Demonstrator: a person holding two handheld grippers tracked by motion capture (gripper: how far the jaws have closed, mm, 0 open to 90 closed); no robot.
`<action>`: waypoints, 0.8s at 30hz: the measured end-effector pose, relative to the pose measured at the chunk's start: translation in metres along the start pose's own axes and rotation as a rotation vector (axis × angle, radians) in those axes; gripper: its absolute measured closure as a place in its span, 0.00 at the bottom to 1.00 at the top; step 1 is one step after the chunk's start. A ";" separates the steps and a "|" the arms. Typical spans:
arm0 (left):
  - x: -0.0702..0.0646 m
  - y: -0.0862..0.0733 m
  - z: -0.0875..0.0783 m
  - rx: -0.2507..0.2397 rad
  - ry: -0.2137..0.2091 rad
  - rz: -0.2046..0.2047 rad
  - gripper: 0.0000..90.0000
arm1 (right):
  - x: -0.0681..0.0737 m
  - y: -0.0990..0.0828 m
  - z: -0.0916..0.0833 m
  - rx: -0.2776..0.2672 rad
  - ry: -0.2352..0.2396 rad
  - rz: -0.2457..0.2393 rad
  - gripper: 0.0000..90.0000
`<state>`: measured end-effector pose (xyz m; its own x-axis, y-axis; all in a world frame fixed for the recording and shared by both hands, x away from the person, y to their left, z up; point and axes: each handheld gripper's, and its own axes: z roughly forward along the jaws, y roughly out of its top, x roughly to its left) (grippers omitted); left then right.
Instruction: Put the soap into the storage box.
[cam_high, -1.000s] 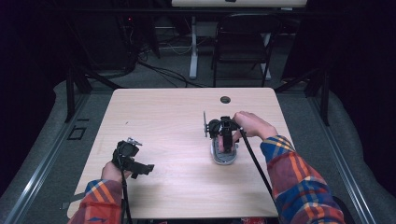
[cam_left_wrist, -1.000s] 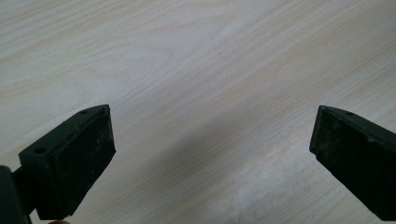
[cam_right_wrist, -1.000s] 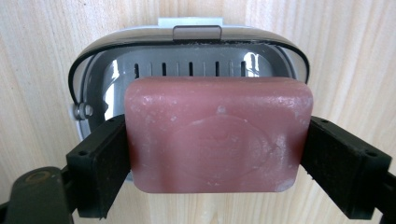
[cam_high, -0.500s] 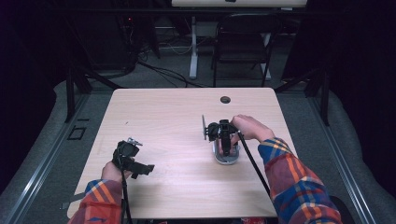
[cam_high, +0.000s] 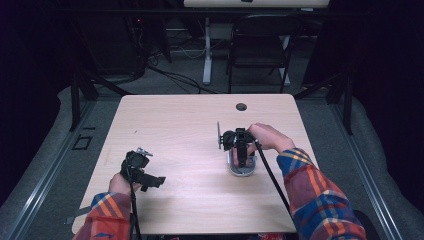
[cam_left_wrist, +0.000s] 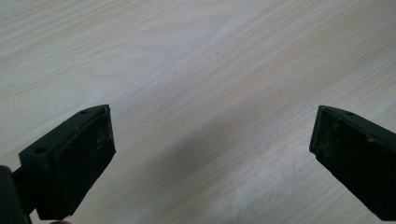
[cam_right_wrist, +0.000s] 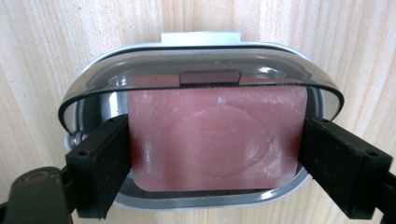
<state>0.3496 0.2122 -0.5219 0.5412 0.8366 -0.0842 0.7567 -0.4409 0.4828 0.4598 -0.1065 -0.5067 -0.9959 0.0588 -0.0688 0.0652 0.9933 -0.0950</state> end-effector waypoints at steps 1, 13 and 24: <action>0.000 0.000 0.000 0.000 0.000 0.000 0.00 | 0.000 0.000 0.000 0.000 0.000 0.000 0.14; 0.000 0.000 0.000 0.001 0.000 0.001 0.00 | 0.002 -0.014 -0.014 -0.056 -0.035 0.016 0.05; -0.001 0.001 0.001 0.005 0.000 0.003 0.00 | 0.007 -0.044 -0.036 -0.109 -0.069 0.059 0.00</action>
<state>0.3498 0.2110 -0.5221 0.5437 0.8352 -0.0831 0.7567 -0.4449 0.4790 0.4478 -0.1462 -0.4677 -0.9837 0.1138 -0.1392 0.1121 0.9935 0.0196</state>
